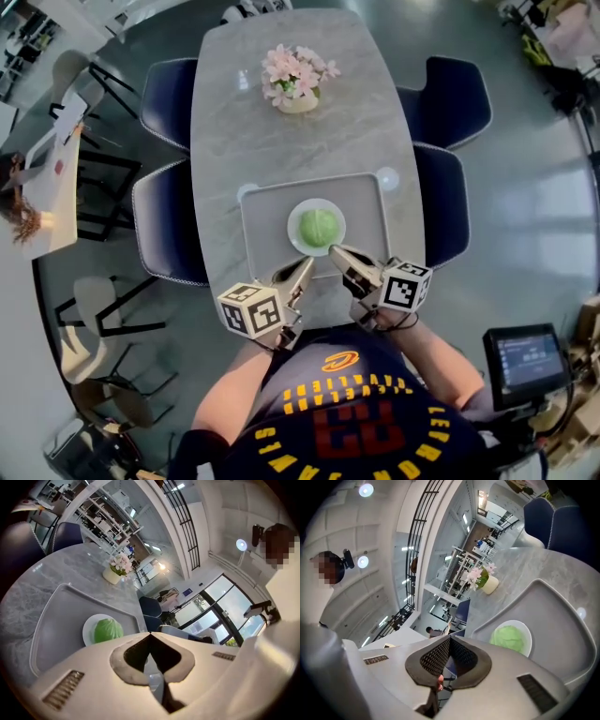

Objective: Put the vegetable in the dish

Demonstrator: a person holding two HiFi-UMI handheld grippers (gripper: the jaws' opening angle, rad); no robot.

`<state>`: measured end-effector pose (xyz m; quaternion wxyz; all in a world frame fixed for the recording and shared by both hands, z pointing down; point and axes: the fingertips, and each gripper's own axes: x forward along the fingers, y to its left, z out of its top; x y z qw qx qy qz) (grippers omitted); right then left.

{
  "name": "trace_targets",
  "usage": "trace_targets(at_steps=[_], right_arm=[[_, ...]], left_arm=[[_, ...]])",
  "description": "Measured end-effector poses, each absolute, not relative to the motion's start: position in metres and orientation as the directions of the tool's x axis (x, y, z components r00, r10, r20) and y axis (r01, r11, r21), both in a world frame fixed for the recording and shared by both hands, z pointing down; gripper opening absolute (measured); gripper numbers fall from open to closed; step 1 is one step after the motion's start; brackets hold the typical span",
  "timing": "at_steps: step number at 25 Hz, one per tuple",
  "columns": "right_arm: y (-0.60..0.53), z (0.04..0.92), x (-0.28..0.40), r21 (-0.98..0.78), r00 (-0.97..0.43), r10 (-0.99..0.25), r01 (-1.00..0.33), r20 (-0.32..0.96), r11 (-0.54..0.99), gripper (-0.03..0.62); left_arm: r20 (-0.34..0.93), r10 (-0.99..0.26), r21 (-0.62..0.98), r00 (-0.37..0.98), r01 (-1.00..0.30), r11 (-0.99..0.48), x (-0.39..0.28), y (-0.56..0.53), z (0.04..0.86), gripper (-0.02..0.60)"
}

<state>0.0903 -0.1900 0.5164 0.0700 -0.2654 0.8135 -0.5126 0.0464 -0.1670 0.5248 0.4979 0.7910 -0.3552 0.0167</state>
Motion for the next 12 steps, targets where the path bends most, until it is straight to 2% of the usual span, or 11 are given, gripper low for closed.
trace_targets(at_steps=[12], right_arm=[[-0.178, 0.431, 0.08, -0.833, -0.853, -0.522, -0.295, 0.008, 0.468, 0.005]], left_arm=[[0.239, -0.623, 0.752, 0.745, -0.548, -0.367, 0.048, -0.159, 0.453, 0.0]])
